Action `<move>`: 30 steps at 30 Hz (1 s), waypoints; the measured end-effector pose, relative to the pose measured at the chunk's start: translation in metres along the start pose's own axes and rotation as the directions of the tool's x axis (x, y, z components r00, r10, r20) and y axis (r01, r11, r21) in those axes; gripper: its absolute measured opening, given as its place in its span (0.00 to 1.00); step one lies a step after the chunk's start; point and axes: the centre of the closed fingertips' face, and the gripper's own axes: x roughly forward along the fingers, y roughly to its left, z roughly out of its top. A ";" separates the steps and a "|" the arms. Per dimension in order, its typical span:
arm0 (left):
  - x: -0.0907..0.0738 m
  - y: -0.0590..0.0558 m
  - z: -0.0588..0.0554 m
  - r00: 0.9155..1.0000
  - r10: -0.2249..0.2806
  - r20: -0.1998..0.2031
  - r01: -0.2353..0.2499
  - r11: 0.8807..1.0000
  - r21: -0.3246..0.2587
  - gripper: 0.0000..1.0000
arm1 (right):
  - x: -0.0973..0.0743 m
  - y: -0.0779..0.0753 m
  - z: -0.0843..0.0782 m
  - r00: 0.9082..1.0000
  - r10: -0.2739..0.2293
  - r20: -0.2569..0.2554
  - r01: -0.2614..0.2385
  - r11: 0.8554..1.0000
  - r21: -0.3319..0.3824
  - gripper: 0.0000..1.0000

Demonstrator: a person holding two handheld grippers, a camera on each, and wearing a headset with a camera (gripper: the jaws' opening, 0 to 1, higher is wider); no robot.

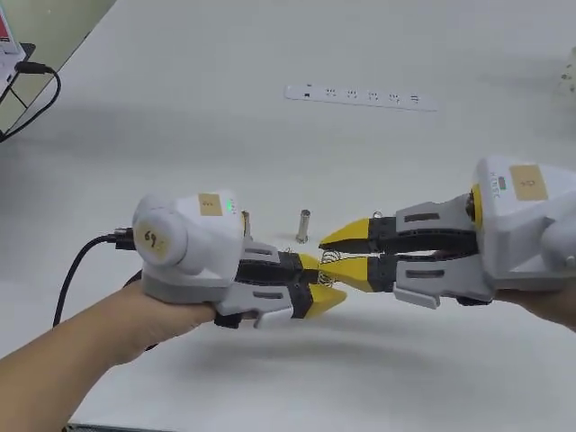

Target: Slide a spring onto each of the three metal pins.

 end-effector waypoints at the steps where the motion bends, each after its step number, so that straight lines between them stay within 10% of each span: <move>1: 0.000 0.000 0.001 1.000 0.000 0.002 0.000 1.000 0.000 0.03 | 0.000 0.000 0.000 1.000 0.000 0.000 0.000 1.000 0.002 0.07; 20: -0.008 0.007 -0.005 0.999 0.040 -0.010 -0.040 0.999 -0.001 0.14 | 0.000 -0.006 -0.001 1.000 -0.013 -0.027 0.013 1.000 -0.006 0.07; 30: -0.040 0.033 -0.013 0.989 0.147 -0.012 -0.147 0.989 -0.011 0.31 | -0.001 -0.016 -0.007 0.998 -0.046 -0.037 0.046 0.999 0.010 0.07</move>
